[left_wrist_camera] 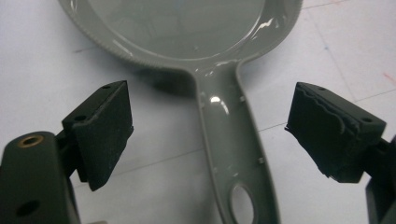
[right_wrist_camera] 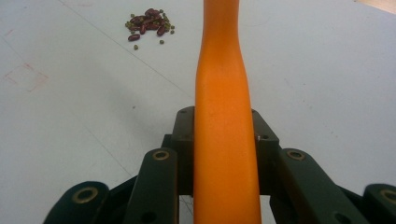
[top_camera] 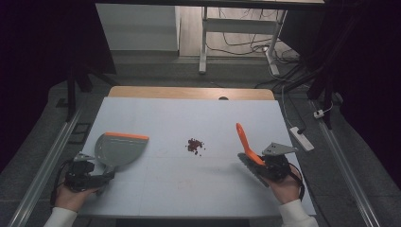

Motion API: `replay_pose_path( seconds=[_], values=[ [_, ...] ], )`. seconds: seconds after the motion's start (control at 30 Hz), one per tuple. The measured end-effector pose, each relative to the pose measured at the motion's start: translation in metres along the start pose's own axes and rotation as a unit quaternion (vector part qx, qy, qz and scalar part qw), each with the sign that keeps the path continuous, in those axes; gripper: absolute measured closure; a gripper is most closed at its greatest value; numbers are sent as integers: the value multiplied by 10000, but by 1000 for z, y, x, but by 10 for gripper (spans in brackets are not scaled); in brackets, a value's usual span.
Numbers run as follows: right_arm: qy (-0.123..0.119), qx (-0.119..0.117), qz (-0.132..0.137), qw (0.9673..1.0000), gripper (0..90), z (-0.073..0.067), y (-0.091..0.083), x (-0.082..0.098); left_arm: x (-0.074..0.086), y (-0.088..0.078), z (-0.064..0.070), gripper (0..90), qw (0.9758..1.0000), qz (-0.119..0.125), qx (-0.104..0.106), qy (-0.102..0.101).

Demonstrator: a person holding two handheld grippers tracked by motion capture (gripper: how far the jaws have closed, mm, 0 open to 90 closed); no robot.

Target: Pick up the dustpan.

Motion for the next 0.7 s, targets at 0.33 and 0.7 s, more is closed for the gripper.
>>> replay_pose_path(
  seconds=[0.33,0.7],
  values=[
    [-3,2,15,10000,703,-1,0,0,0,20,-1,181,9998,-181,-21,-79],
    [-6,15,-9,10000,703,0,1,1,-4,33,0,331,9997,-205,-38,-84]
  ],
)
Point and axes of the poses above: each handheld gripper's, and its own axes: y roughly forward along the jaws, x roughly out of its underside, z roughly to its right, the point moved 1 cm from there along y, roughly forward along the jaws, and after that the axes turned 4 degrees about z, right-handed, at the moved point
